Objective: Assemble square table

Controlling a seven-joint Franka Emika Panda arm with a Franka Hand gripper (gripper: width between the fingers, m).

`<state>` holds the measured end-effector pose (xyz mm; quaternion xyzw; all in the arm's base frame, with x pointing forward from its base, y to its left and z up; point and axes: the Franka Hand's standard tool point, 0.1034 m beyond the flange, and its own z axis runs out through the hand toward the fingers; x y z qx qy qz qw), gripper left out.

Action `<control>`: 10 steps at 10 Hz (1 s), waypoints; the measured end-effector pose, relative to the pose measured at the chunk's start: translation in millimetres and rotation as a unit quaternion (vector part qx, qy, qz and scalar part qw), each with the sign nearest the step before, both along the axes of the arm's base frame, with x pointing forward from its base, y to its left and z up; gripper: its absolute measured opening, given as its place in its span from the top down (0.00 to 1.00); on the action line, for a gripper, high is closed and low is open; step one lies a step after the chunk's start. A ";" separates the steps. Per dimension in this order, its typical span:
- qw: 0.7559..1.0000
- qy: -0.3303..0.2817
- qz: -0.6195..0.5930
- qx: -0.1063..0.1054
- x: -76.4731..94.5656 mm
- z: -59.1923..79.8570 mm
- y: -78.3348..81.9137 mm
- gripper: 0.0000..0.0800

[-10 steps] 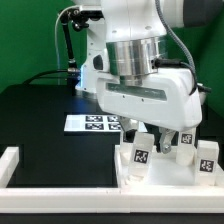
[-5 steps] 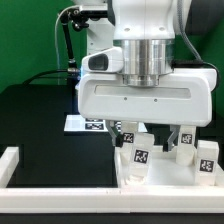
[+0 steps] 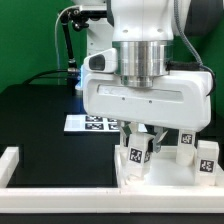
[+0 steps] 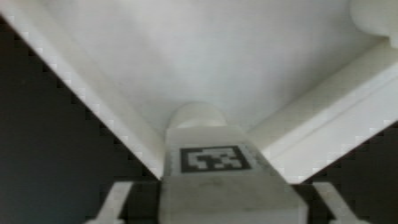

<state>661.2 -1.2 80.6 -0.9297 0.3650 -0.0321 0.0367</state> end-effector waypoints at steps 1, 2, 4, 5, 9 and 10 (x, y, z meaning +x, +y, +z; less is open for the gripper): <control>0.999 0.005 -0.044 0.008 2.3 -0.4 -2.2 0.63; 0.992 0.010 -0.121 0.022 5.0 -0.2 -6.6 0.63; 0.961 0.026 -0.271 0.053 5.7 -1.0 -7.8 0.63; 0.929 0.033 -0.362 0.075 6.1 -1.5 -5.1 0.64; 0.867 0.021 -0.487 0.104 7.8 -3.4 1.8 0.57; 0.889 0.019 -0.448 0.096 7.1 -3.5 2.0 0.57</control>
Offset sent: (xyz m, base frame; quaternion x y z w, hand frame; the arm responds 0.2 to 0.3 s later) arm 0.0061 -0.0089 -0.0020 -0.0177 -0.0484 0.3304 0.9424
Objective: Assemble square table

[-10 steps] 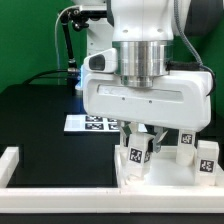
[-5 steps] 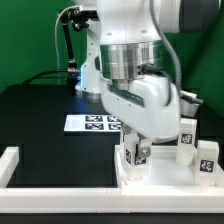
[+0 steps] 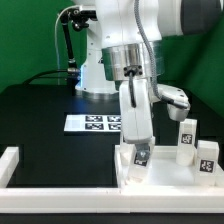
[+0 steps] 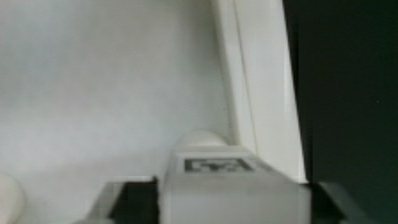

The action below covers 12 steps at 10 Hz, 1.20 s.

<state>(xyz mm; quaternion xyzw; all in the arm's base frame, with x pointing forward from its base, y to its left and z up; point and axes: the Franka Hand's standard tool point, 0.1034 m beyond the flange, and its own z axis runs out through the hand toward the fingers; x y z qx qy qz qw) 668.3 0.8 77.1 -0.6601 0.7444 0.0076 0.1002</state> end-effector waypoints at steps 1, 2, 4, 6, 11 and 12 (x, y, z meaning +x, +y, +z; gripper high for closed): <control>0.994 -0.005 0.109 -0.026 0.2 1.8 1.0 0.40; 0.970 -0.015 0.236 -0.056 0.3 2.1 2.4 0.23; 0.952 -0.021 0.297 -0.065 0.0 1.4 2.2 0.20; 0.926 -0.029 0.370 -0.074 -0.1 1.2 1.5 0.19; 0.845 -0.046 0.522 -0.112 2.1 1.3 3.8 0.30; 0.844 -0.045 0.522 -0.112 1.9 1.0 3.1 0.47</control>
Offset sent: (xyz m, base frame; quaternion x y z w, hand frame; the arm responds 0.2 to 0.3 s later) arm 0.0000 0.0000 0.0000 0.0000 0.0000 -0.1296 0.9916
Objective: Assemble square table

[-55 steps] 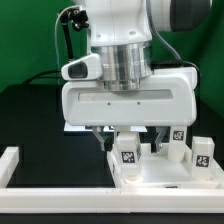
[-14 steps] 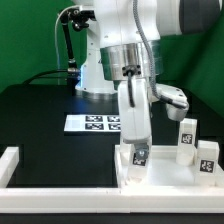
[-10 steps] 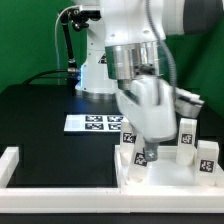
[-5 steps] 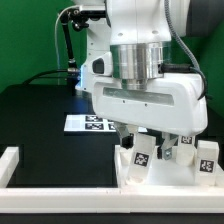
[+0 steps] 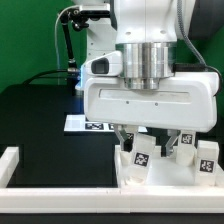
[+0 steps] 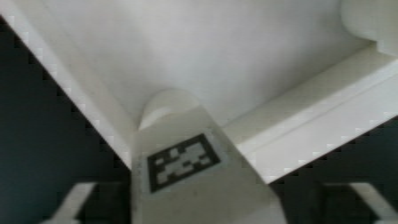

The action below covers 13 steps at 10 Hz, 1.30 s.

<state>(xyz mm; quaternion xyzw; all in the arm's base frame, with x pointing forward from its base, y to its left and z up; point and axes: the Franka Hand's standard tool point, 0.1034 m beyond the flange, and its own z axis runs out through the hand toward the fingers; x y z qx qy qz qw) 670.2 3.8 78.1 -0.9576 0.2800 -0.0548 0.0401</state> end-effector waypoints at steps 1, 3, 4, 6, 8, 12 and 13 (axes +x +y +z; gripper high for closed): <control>1.000 0.002 -0.003 -0.001 -1.0 -0.8 -2.6 0.47; 0.995 0.009 -0.097 0.008 -2.8 -1.9 -7.6 0.63; 0.989 0.015 -0.145 0.015 -2.1 -0.5 -10.4 0.63; 0.954 0.021 -0.295 0.048 -1.9 -2.3 -17.1 0.63; 0.882 0.031 -0.459 0.100 -1.7 -4.1 -13.2 0.63; 0.839 0.026 -0.529 0.120 -2.4 -6.6 -9.5 0.54; 0.858 0.023 -0.500 0.113 -2.4 -6.5 -9.3 0.37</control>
Offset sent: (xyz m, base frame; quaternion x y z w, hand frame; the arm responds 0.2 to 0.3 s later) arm 0.0109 -0.0172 0.0094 -0.0203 -0.0115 0.2416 0.9701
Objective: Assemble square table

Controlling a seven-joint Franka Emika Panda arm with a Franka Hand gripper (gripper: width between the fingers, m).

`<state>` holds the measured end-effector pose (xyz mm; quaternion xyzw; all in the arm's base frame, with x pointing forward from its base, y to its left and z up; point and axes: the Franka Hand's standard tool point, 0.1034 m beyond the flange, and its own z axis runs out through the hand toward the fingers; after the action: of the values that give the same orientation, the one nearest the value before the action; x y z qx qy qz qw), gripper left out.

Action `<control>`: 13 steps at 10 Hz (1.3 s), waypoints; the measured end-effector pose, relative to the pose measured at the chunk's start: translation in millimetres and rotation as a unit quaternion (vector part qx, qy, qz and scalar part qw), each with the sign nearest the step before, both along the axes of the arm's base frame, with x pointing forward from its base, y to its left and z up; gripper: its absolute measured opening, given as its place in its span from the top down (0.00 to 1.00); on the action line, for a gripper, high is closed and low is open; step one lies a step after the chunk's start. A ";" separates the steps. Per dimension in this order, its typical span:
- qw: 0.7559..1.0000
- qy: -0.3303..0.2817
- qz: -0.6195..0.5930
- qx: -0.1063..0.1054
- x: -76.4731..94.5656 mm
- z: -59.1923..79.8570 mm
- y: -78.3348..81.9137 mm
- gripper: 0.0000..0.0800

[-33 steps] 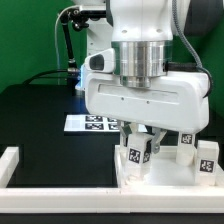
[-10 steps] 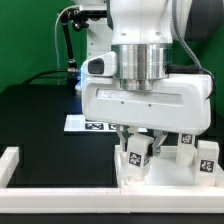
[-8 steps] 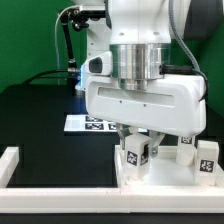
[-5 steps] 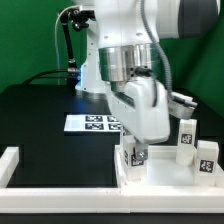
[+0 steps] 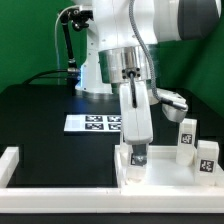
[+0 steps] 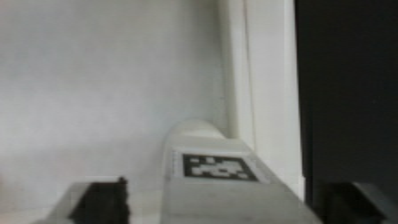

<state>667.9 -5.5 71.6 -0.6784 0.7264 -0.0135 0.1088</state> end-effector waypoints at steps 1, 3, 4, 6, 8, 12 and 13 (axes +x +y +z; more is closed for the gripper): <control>0.996 -0.009 0.089 -0.023 0.9 1.0 1.2 0.23; 0.960 -0.022 0.271 -0.060 -0.8 2.4 2.4 0.20; 0.948 -0.025 0.311 -0.068 -1.1 1.7 1.2 0.19; 0.915 -0.029 0.392 -0.087 -1.3 1.7 0.6 0.19; 0.813 -0.026 0.567 -0.130 1.7 6.7 3.5 0.19; 0.796 -0.028 0.590 -0.132 1.2 5.3 2.6 0.47; 0.816 -0.025 0.563 -0.129 1.0 5.1 2.5 0.47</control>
Offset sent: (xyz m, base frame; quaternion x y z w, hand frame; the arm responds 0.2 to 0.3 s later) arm 0.0000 0.0000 0.0000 0.0000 0.0000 -0.1938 0.9810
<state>668.9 -3.0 76.6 -0.9761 0.2068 -0.0602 0.0274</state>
